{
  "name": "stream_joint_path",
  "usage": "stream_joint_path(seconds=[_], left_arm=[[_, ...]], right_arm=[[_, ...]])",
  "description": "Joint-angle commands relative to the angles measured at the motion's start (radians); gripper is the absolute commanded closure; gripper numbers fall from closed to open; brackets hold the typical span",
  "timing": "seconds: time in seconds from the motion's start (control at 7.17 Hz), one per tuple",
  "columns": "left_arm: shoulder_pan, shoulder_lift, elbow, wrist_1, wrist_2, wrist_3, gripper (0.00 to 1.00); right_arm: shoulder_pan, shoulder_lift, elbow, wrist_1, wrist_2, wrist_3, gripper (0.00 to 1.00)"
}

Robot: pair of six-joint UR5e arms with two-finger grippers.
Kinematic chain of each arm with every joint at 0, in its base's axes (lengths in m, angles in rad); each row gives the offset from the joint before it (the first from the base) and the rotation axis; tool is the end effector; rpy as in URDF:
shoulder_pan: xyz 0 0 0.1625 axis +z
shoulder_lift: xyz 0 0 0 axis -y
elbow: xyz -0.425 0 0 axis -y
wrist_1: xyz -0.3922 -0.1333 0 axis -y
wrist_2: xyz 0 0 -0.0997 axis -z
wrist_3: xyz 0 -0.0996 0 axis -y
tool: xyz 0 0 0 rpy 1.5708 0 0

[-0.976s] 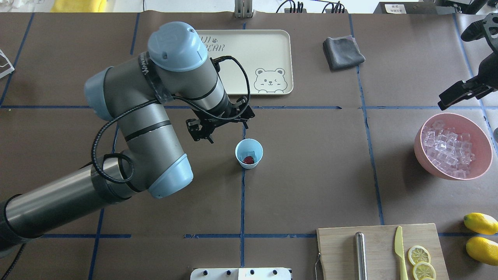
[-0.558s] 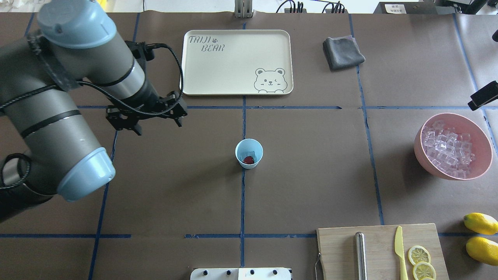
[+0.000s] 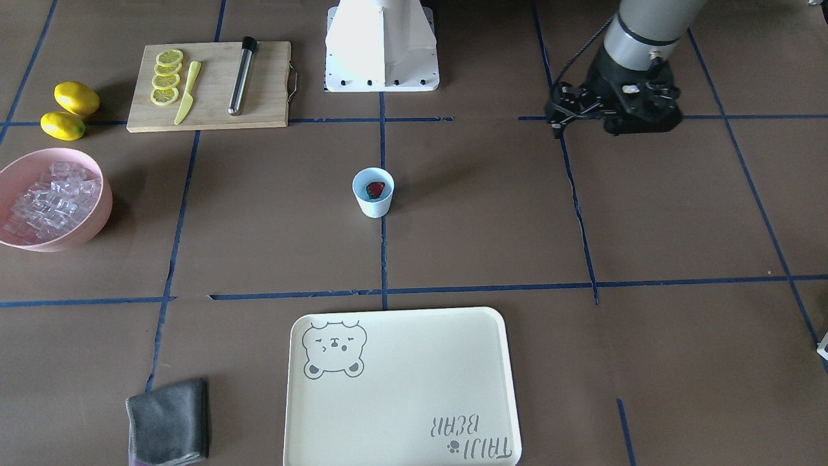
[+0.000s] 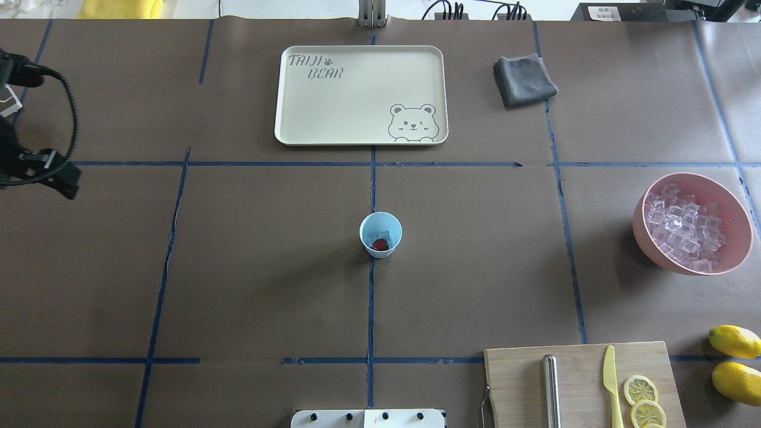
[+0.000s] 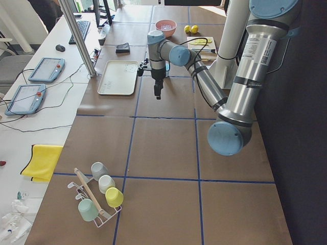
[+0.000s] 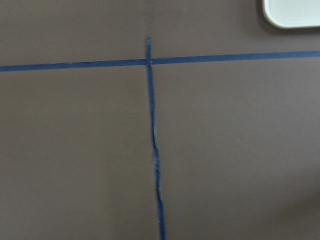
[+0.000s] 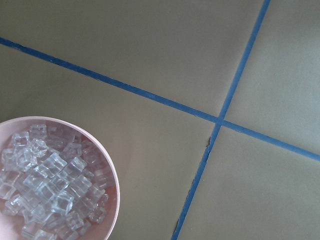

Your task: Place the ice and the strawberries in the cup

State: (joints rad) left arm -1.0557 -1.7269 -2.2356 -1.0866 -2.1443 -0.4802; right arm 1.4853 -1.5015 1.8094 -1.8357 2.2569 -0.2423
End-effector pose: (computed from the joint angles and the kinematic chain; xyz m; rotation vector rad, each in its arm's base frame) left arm 0.1552 -0.4351 0.3414 0.0165 0.6556 0.1302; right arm 0.0267 -0.5102 0.5403 0.0954 -0.6839 -0.3295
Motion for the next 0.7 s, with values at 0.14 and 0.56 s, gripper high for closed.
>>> stream_joint_path(seconds=[0.14,0.56], left_arm=[[-0.196,0.156,0.052,0.004,-0.002,0.146,0.0],[-0.372,0.098,0.3,-0.099,-0.012,0.094,0.0]], right_arm=[[0.024,-0.037,-0.016,0.006,-0.01,-0.022,0.0],[0.059,-0.071,-0.018,0.009,0.033,-0.012,0.0]])
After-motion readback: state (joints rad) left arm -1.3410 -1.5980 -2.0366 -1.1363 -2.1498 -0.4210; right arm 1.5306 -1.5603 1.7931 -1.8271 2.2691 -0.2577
